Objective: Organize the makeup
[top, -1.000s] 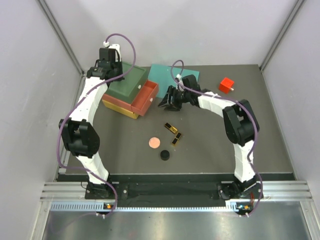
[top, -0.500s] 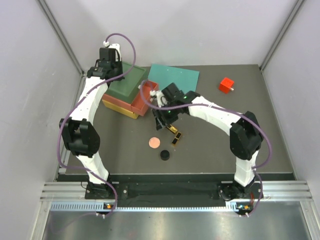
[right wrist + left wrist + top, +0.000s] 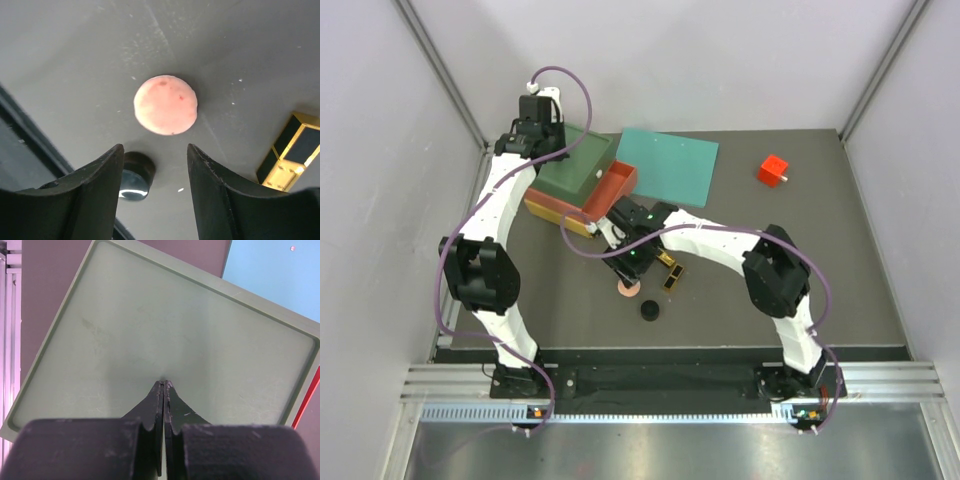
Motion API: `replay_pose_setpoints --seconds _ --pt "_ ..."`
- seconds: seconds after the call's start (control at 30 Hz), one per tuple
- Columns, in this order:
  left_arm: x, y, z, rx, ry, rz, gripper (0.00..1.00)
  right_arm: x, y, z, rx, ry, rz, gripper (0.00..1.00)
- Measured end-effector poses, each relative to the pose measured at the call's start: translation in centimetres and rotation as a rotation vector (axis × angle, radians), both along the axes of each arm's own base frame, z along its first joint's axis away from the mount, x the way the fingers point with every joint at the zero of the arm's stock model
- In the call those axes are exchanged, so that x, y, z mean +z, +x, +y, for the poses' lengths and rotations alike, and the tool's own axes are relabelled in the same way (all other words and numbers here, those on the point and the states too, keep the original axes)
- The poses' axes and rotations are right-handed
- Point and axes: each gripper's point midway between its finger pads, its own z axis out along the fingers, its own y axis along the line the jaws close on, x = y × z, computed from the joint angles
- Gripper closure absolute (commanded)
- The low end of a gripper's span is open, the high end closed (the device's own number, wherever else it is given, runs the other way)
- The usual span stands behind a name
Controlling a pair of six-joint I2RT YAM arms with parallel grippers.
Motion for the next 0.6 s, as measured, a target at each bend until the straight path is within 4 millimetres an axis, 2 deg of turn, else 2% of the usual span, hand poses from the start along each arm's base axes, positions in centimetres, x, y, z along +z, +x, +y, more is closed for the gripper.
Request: replay_pose_setpoints --seconds 0.23,0.43,0.6 --pt "0.0 0.0 0.0 0.001 -0.002 0.0 1.0 -3.6 -0.5 -0.1 0.026 -0.083 0.013 0.47" --pt "0.0 0.2 0.0 0.001 -0.003 -0.006 1.0 -5.2 -0.5 0.3 0.021 -0.102 0.01 0.53" --pt "0.0 0.2 -0.1 -0.001 -0.005 -0.006 1.0 -5.4 0.0 0.4 0.008 -0.123 -0.033 0.76"
